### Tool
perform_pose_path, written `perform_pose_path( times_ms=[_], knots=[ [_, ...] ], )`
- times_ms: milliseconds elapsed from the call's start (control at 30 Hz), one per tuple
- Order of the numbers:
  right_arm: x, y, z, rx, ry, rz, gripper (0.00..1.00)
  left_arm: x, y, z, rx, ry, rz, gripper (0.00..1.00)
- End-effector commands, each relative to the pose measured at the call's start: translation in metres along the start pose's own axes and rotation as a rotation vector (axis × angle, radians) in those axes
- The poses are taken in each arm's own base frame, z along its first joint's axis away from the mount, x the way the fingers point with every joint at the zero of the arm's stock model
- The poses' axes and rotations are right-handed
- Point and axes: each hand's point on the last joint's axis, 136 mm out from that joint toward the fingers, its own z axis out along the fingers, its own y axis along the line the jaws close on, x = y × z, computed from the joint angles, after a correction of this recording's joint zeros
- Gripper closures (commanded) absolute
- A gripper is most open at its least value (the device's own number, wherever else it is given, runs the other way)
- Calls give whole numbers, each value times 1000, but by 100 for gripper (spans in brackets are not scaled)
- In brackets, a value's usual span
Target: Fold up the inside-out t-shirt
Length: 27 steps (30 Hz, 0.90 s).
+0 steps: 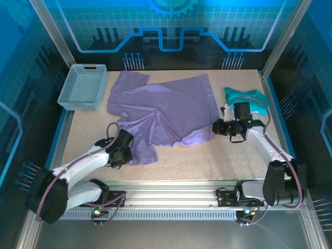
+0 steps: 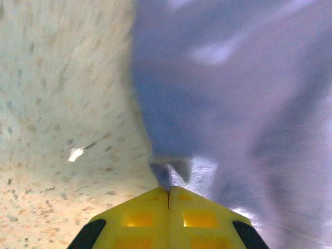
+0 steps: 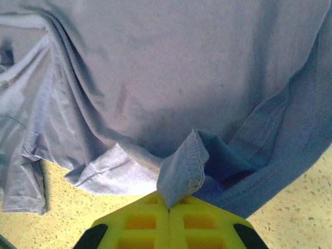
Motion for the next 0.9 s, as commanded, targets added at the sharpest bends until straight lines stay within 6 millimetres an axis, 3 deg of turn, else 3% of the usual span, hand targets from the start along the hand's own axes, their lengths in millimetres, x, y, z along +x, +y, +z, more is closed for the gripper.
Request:
perform_pose_path(
  times_ms=[0,67,133,267,333,433,500,533,600,700,767,867],
  knots=[
    [-57,40,-47,-76,-194,-80,100,-92,-57,-108,289,-371,-25,100],
    [-82,51,-87,-58,-298,-102,100,-130,-58,-184,363,-552,-46,100],
    [-101,61,-130,-46,-398,-115,100,-156,-54,-260,407,-718,-35,100],
    [-122,97,-225,-24,-578,-192,100,-178,-40,-410,464,-995,7,100],
    [-121,117,-272,9,-673,-244,100,-176,-26,-468,479,-1110,8,100],
    [-107,139,-335,83,-798,-314,100,-168,4,-533,428,-1258,0,100],
    [-97,149,-367,135,-859,-348,100,-164,18,-565,403,-1325,-3,100],
    [-93,153,-380,156,-883,-362,100,-164,23,-576,381,-1348,1,100],
    [-89,158,-395,179,-911,-377,100,-174,22,-578,318,-1353,17,100],
    [-92,160,-403,197,-932,-386,100,-200,3,-551,216,-1286,61,100],
    [-102,156,-395,196,-920,-378,100,-218,-13,-529,165,-1249,90,100],
    [-132,148,-367,149,-885,-358,100,-256,-37,-493,108,-1199,115,100]
  ],
)
